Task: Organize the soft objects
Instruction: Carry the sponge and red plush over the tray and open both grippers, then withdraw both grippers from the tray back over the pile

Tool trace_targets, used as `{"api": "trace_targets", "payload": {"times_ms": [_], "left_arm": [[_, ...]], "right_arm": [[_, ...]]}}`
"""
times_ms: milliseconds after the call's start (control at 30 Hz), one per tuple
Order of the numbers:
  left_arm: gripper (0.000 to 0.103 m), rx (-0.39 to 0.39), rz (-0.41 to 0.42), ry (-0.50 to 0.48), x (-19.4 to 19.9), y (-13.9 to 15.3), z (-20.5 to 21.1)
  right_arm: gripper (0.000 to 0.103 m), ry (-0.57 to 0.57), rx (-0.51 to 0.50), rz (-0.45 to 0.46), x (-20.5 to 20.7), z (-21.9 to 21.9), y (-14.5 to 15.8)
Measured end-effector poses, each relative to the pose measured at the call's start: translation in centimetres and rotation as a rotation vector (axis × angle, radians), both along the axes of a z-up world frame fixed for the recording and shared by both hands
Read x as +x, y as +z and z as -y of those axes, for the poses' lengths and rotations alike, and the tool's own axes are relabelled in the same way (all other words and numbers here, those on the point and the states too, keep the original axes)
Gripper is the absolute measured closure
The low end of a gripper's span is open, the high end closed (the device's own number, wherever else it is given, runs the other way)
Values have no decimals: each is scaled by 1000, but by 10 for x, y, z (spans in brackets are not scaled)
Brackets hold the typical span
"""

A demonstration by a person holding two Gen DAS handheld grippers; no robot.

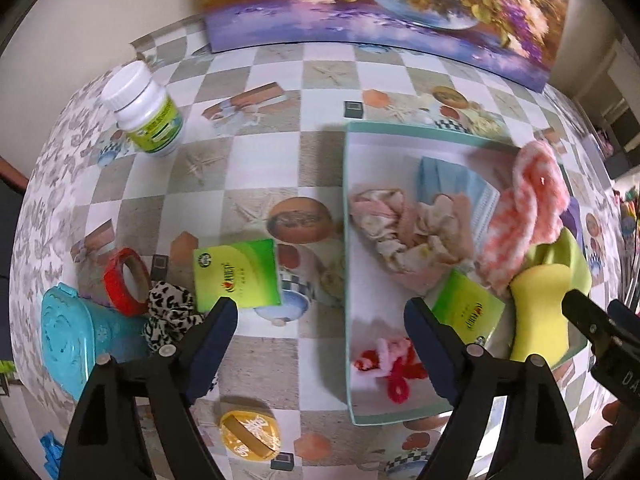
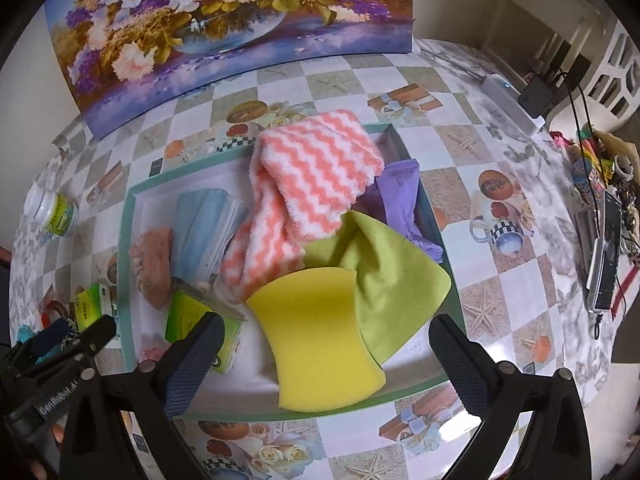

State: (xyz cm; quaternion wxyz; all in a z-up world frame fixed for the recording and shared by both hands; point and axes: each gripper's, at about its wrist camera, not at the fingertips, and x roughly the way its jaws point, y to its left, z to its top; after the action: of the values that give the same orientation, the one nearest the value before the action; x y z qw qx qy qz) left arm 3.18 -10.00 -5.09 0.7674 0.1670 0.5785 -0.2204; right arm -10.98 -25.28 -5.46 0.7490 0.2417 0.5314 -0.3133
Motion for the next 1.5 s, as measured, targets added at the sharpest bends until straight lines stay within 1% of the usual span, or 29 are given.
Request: {"api": "trace_targets", "payload": {"times_ms": [267,400,567,700,800,1333,1500], "left_arm": [[17,-22,-17,61,18,0,-21],[17,-32,-9,103,30,5,-36],[17,-25,26,163,45,15,-61],[17,-8,44,215,56,19,-83],[17,-12,44,244,61,20,-94],[17,-43,34,267,69,23,-111],[17,-40,37,279,76,22,-119]], "right_arm": [[0,9,-8,7,2,-4,2],[0,20,-13,19,7,-12,5],[0,87,5,47,21,-33,7],[0,148,-7,40,36,-53,8],[0,172,-13,36,43,-64,7],[0,256,13,46,78,-107,2],[0,321,21,73,96,-125,-2]]}}
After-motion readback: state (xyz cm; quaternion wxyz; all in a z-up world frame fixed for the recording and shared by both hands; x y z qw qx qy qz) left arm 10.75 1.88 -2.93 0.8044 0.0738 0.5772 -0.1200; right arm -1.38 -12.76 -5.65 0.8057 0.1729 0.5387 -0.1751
